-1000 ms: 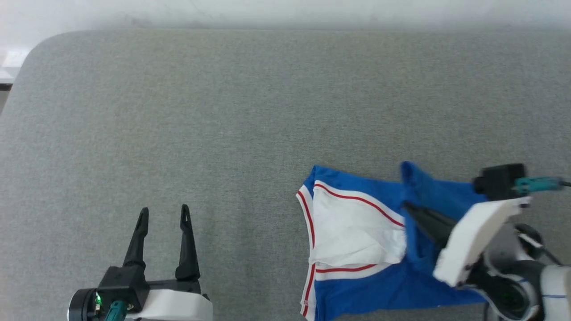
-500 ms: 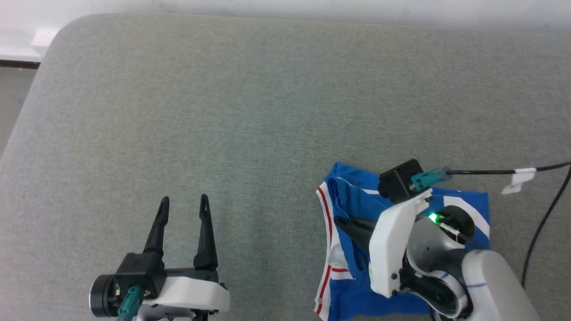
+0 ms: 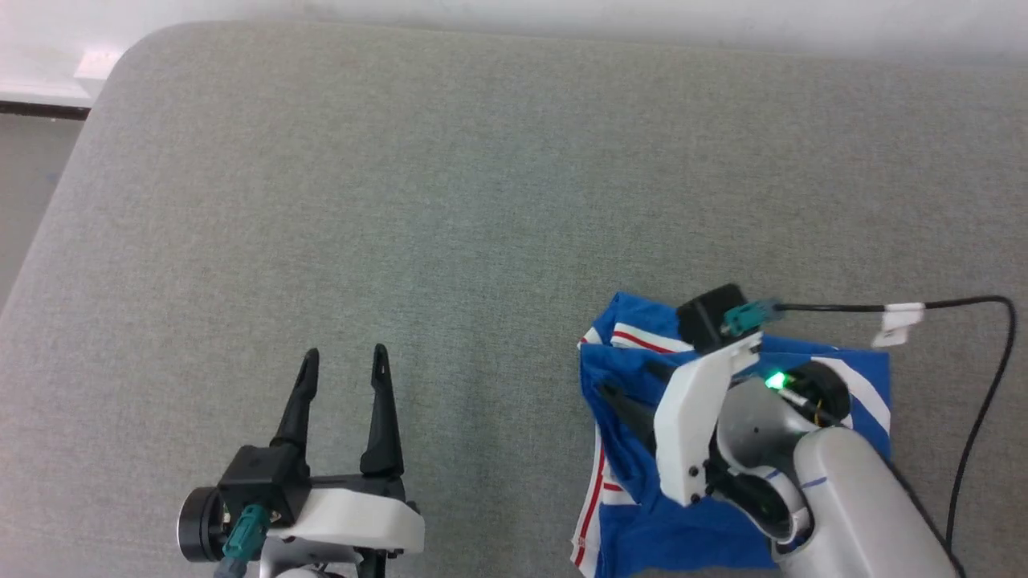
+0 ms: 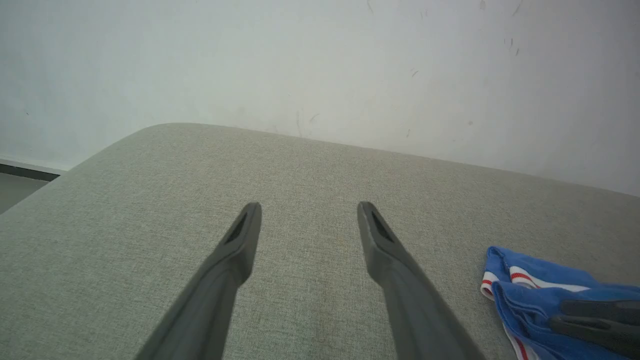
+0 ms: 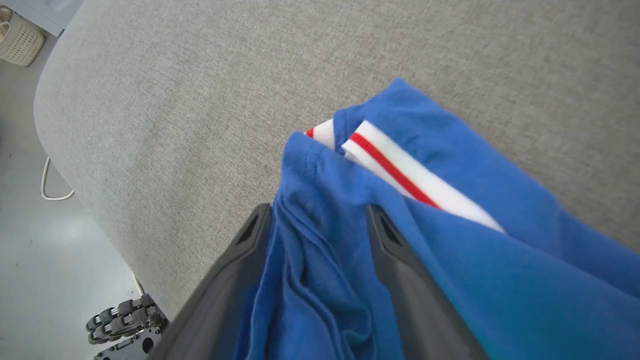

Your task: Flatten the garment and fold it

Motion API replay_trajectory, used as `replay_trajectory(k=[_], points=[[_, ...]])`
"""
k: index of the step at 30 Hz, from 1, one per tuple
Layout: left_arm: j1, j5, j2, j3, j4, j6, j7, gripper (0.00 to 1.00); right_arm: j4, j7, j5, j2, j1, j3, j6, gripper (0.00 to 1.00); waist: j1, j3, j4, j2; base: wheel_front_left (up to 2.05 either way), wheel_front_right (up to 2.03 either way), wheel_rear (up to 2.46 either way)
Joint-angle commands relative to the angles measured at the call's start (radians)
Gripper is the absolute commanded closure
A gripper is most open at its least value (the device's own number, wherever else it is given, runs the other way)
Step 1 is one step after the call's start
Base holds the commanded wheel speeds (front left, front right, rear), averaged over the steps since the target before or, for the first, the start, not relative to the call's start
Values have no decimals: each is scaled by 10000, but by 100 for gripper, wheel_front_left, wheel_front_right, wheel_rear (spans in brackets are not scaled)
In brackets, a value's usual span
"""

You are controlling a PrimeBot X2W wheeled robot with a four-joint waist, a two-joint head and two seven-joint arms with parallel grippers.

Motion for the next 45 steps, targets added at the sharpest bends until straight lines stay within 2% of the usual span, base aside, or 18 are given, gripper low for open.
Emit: replay_trajectory(k=[1, 5, 9, 12, 16, 25, 32, 33, 34, 35, 40, 45], points=[[-40, 112, -38, 57, 33, -73, -46, 0, -216, -128, 140, -36, -131, -93, -21, 0, 0, -5, -69, 0, 0, 0, 0], [32, 205, -49, 144, 24, -100, -46, 0, -1392, -429, 304, -538, 169, -756, -21, 0, 0, -6, -273, 0, 0, 0, 0], [94, 288, -15, 179, -35, -116, -47, 0, -2541, -533, 268, -1009, 1013, -2013, -21, 0, 0, -17, -458, 0, 0, 0, 0], [148, 319, 31, 191, -76, -113, -47, 0, -3240, -428, 230, -1053, 1795, -2953, -21, 0, 0, -1, -596, 0, 0, 0, 0], [256, 311, 93, 238, -141, -81, -47, 0, -3659, -162, 272, -843, 2640, -3676, -21, 0, 0, 38, -782, 0, 0, 0, 0], [178, 494, 430, 255, -269, -46, 110, 0, -2820, -379, -388, -606, 3190, -4463, -21, 0, 0, 56, -641, 0, 0, 0, 0], [207, 523, 567, 200, -489, -12, 331, 0, -1451, -173, 65, -216, 3082, -4570, -21, 0, 0, -26, -421, 0, 0, 0, 0], [205, 521, 570, 190, -501, -9, 349, 0, -1223, -102, 179, -170, 3042, -4624, -21, 11, 0, -38, -400, 0, 0, 0, 0], [199, 518, 571, 178, -510, -8, 362, 0, -1004, -41, 274, -133, 2991, -4684, -21, 74, 0, -50, -378, 0, 0, 0, 0], [185, 523, 568, 160, -519, -9, 369, 0, -843, -47, 312, -110, 2929, -4707, -21, 100, 0, -53, -352, 0, 0, 0, 0], [6, 607, 530, 18, -535, -55, 356, 0, -544, -385, 183, -65, 2595, -4749, -21, 100, 0, -71, -307, 0, 0, 0, 0], [-139, 700, 495, -79, -497, -82, 298, 0, -684, -738, 39, -91, 2141, -4607, -21, 100, 0, -119, -545, 0, 0, 0, 0]])
